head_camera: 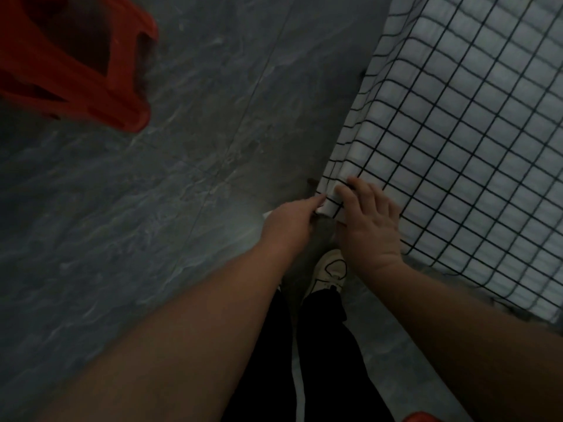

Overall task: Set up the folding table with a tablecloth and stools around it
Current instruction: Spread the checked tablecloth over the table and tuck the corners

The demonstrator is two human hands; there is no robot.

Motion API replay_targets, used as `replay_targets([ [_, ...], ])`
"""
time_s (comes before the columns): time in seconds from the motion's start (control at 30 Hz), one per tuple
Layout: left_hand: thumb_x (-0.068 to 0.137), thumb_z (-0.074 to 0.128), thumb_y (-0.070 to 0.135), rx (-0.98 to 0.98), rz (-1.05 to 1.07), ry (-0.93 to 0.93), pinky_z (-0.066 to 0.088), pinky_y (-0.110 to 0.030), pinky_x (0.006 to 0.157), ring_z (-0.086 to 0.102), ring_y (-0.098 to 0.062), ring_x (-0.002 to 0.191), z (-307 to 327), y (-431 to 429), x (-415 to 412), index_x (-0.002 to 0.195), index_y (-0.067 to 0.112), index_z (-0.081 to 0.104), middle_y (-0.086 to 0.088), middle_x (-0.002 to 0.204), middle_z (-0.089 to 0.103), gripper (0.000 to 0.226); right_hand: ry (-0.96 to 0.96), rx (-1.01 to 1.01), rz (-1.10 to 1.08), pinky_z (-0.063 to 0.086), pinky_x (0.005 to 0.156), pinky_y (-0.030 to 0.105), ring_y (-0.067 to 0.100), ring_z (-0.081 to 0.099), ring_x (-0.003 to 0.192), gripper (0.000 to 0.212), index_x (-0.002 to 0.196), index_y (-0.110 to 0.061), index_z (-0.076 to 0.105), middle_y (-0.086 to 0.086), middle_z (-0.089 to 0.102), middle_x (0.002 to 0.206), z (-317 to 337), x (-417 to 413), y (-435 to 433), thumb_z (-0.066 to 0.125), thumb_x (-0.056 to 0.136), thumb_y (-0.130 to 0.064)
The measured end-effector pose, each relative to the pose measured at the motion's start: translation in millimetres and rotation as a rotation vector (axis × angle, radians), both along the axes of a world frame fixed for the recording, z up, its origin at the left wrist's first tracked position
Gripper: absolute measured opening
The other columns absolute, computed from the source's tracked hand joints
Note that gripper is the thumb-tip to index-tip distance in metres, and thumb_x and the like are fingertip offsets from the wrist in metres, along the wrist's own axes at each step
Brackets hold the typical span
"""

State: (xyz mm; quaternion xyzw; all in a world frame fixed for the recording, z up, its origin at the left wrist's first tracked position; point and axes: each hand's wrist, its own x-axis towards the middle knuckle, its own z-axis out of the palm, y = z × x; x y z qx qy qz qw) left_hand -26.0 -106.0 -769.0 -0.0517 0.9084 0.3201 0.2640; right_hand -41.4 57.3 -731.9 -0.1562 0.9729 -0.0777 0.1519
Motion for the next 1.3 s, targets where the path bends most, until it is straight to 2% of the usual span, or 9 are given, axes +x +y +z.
replay_targets([
  [0.13,0.097,0.049,0.026,-0.084,-0.034,0.018,0.039,-0.029,0.081,0.057,-0.026,0.12,-3,8,-7,0.136,0.037,0.056,-0.002,0.133,0.062,0.041,0.041,0.007,0.029,0.023,0.105,0.044,0.028,0.032,0.135,0.07,0.141,-0.024,0.042,0.002,0.037,0.148,-8,-2,6,0.076,0.08,-0.032],
  [0.23,0.092,0.057,0.025,-0.095,-0.043,-0.008,0.031,-0.04,0.114,0.032,-0.031,0.143,-3,11,-11,0.144,0.026,0.049,-0.008,0.155,0.039,0.053,0.024,-0.005,0.012,0.025,0.104,0.046,0.029,0.032,0.133,0.069,0.138,-0.024,0.042,0.004,0.038,0.147,-8,-4,3,0.075,0.078,-0.028],
  [0.3,0.089,0.062,0.022,-0.028,0.062,0.001,0.022,-0.042,0.121,0.023,-0.029,0.147,6,14,-9,0.151,0.018,0.036,-0.01,0.159,0.029,0.067,0.002,-0.014,-0.011,0.025,0.103,0.047,0.029,0.031,0.134,0.066,0.136,-0.025,0.042,0.004,0.039,0.146,-4,-5,0,0.071,0.077,-0.025],
  [0.53,0.087,0.06,0.016,0.088,0.085,0.089,0.047,-0.042,0.092,0.059,-0.027,0.107,41,24,-17,0.134,0.019,0.048,-0.006,0.12,0.062,0.049,-0.111,0.006,-0.021,0.009,0.11,0.04,0.026,0.017,0.14,0.069,0.147,-0.027,0.032,0.001,0.027,0.155,15,-6,-3,0.063,0.085,-0.026],
  [0.7,0.089,0.058,0.017,-0.055,0.013,-0.018,0.048,-0.042,0.089,0.061,-0.031,0.106,53,30,-25,0.136,0.02,0.043,-0.008,0.117,0.065,0.05,-0.35,-0.064,-0.004,-0.001,0.121,0.039,0.021,-0.002,0.151,0.083,0.157,-0.029,0.008,-0.004,0.001,0.165,41,-14,3,0.053,0.09,-0.014],
  [0.9,0.081,0.063,0.034,-0.069,-0.025,-0.294,0.046,-0.048,0.103,0.054,-0.03,0.125,91,31,-38,0.147,0.033,0.028,-0.006,0.138,0.054,0.074,-0.401,-0.178,-0.07,0.006,0.123,0.034,0.02,0.006,0.152,0.073,0.156,-0.023,0.021,0.001,0.013,0.165,83,-27,20,0.053,0.091,-0.012],
  [1.03,0.089,0.06,0.029,-0.105,-0.051,-0.237,0.041,-0.043,0.107,0.05,-0.031,0.127,160,30,-44,0.144,0.021,0.04,-0.011,0.14,0.052,0.058,-0.317,-0.117,-0.148,0.014,0.123,0.038,0.023,0.012,0.151,0.067,0.154,-0.019,0.024,0.004,0.021,0.163,149,-37,39,0.052,0.094,-0.02],
  [1.17,0.099,0.049,0.023,-0.225,-0.141,-0.166,0.021,-0.037,0.12,0.025,-0.028,0.147,247,33,-38,0.157,0.014,0.018,-0.011,0.162,0.023,0.067,-0.284,-0.072,-0.206,0.017,0.122,0.039,0.024,0.016,0.149,0.061,0.153,-0.018,0.027,0.005,0.026,0.161,233,-40,64,0.048,0.097,-0.025],
  [1.3,0.1,0.047,0.032,-0.282,-0.214,-0.037,0.017,-0.044,0.122,0.016,-0.029,0.151,334,43,-34,0.158,0.019,0.013,-0.008,0.165,0.016,0.069,-0.231,-0.062,-0.271,0.02,0.122,0.042,0.024,0.018,0.149,0.059,0.153,-0.018,0.027,0.005,0.027,0.16,317,-37,88,0.044,0.098,-0.032],
])
